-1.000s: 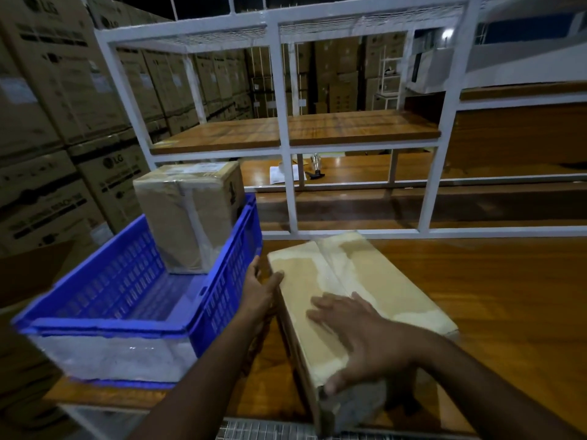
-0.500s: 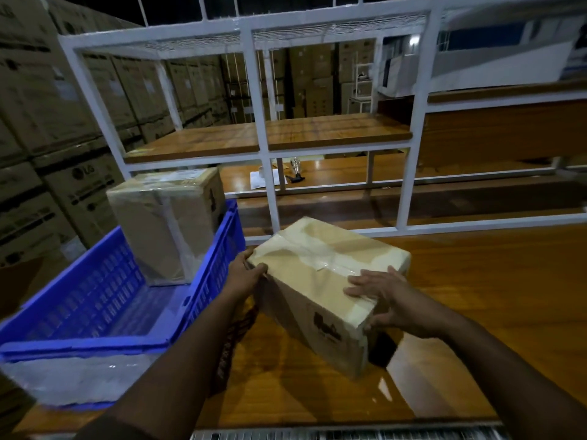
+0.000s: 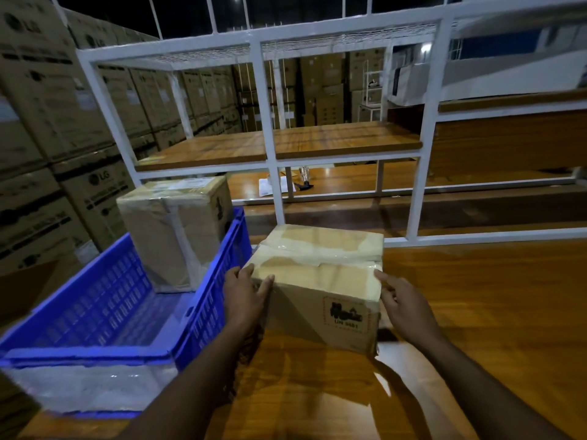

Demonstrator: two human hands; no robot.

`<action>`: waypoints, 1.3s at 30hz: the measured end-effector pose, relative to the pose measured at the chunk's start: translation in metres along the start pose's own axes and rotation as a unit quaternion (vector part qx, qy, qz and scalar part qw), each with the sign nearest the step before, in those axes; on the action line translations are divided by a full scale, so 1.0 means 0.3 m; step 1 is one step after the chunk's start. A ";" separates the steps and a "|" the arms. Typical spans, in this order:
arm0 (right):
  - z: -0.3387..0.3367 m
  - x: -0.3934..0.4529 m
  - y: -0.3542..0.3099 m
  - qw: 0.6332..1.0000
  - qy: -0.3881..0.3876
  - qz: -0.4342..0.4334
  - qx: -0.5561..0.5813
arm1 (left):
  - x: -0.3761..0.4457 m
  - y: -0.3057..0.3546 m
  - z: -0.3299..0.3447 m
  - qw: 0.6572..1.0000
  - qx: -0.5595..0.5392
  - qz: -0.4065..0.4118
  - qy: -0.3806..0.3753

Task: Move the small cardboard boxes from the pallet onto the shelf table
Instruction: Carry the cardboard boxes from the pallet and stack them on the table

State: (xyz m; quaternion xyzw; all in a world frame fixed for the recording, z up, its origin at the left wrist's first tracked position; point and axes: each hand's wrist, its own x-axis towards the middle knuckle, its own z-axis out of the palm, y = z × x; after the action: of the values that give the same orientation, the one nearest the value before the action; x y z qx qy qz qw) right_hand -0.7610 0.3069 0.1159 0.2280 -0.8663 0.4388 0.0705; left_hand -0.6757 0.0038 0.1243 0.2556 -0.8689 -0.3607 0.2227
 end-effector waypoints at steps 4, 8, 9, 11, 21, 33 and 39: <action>0.033 0.027 -0.009 0.986 -0.063 0.089 0.125 | -0.001 0.002 0.020 0.992 0.097 0.078 0.016; 0.051 0.041 -0.018 0.977 -0.156 0.032 0.141 | 0.003 -0.017 0.039 0.975 0.173 0.136 -0.017; 0.060 0.055 -0.002 0.980 -0.151 0.023 0.130 | 0.003 -0.023 0.043 0.970 0.196 0.142 -0.012; 0.077 0.089 0.024 0.989 -0.115 0.022 0.092 | 0.001 -0.024 0.050 0.956 0.248 0.158 0.006; 0.208 0.245 0.056 1.000 -0.005 0.020 -0.022 | 0.031 -0.043 0.055 0.941 0.282 0.186 -0.018; 0.268 0.301 0.004 0.992 0.012 0.024 -0.121 | 0.149 -0.056 0.046 0.934 0.315 0.152 -0.076; 0.265 0.336 -0.012 0.988 -0.025 0.042 -0.145 | 0.185 -0.053 0.048 0.925 0.341 0.139 -0.098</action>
State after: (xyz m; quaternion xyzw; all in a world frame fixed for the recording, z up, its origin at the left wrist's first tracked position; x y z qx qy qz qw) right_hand -0.8425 0.2083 0.1030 0.1901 -0.9309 0.3055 0.0624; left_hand -0.7222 -0.0322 0.1146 0.1567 -0.9836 -0.0311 0.0838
